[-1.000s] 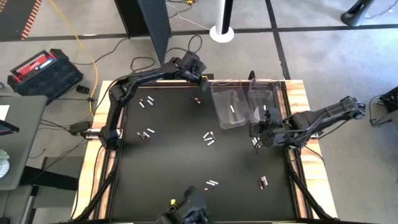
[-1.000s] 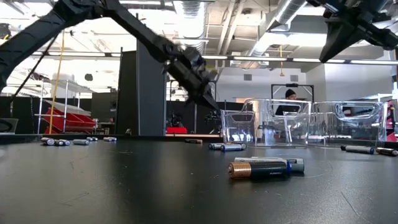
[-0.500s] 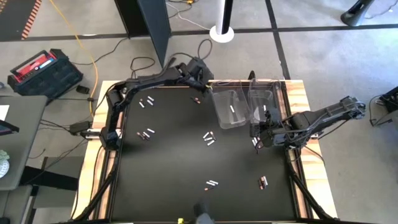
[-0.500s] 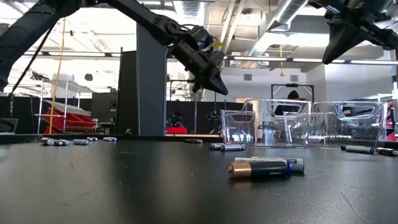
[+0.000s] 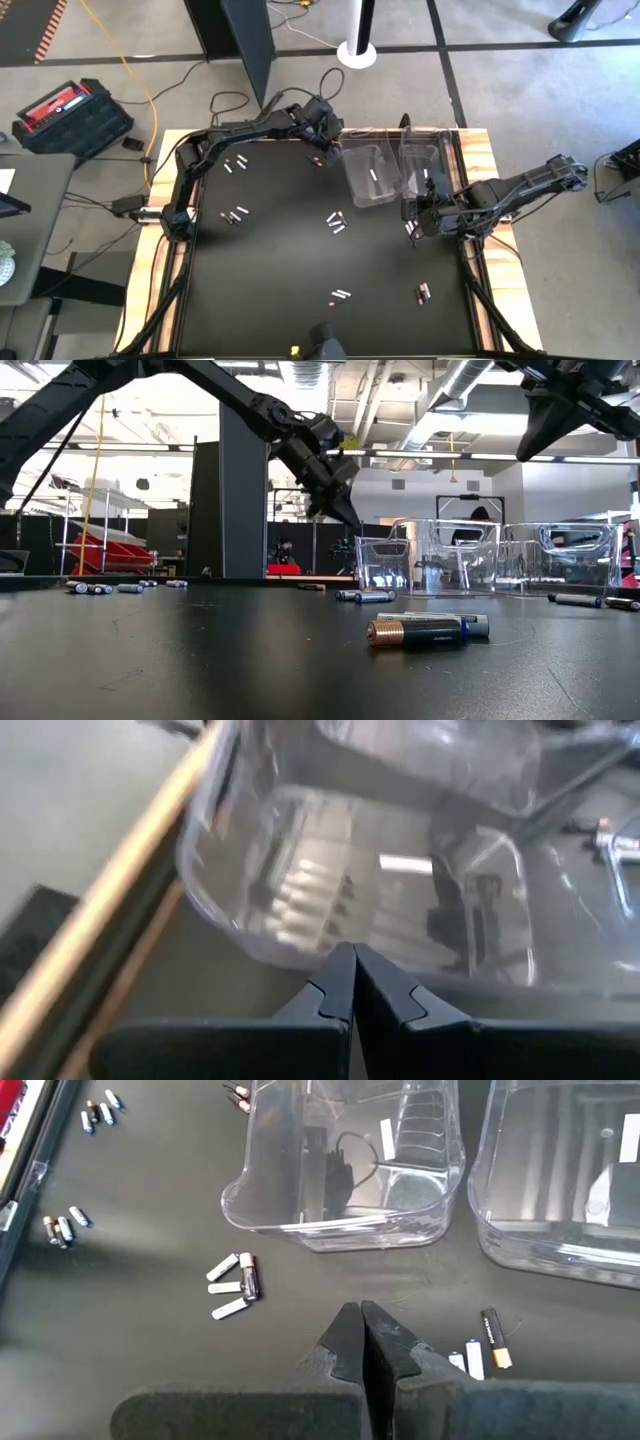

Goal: Sort batteries
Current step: Move the left transparent bin beside the right transparent bin

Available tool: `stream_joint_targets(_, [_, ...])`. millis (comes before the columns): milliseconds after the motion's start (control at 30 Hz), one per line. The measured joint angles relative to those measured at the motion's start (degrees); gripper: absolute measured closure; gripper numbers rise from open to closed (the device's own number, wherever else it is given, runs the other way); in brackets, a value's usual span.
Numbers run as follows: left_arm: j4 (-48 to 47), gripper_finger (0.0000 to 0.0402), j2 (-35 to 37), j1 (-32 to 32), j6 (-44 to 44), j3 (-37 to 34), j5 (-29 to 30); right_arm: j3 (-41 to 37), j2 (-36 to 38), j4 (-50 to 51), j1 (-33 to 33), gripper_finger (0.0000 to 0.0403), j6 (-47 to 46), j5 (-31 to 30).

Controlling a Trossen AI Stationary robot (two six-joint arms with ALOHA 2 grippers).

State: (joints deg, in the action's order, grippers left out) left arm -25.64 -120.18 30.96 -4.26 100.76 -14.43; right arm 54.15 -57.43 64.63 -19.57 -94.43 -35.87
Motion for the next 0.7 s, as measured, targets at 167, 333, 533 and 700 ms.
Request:
stream_joint_targets(167, [2.7, 0.0401, -0.7, -0.1, -1.1, 0.0, 2.9, 0.0, 0.0, -0.4, 0.0, 0.039, 0.0, 0.0])
stream_joint_targets(333, [4.8, 0.0401, -1.6, 2.0, -1.0, 0.0, 3.4, 0.0, 0.0, -0.9, 0.0, 0.039, 0.0, 0.0])
stream_joint_targets(533, [5.9, 0.0401, -1.8, 3.8, -0.5, 0.0, 8.5, 0.0, 0.0, -0.9, 0.0, 0.039, -0.1, 0.0])
stream_joint_targets(700, [6.5, 0.0401, -1.3, 4.2, 1.2, 0.0, 8.3, 0.0, 0.0, -0.8, 0.1, 0.039, -0.1, 0.0])
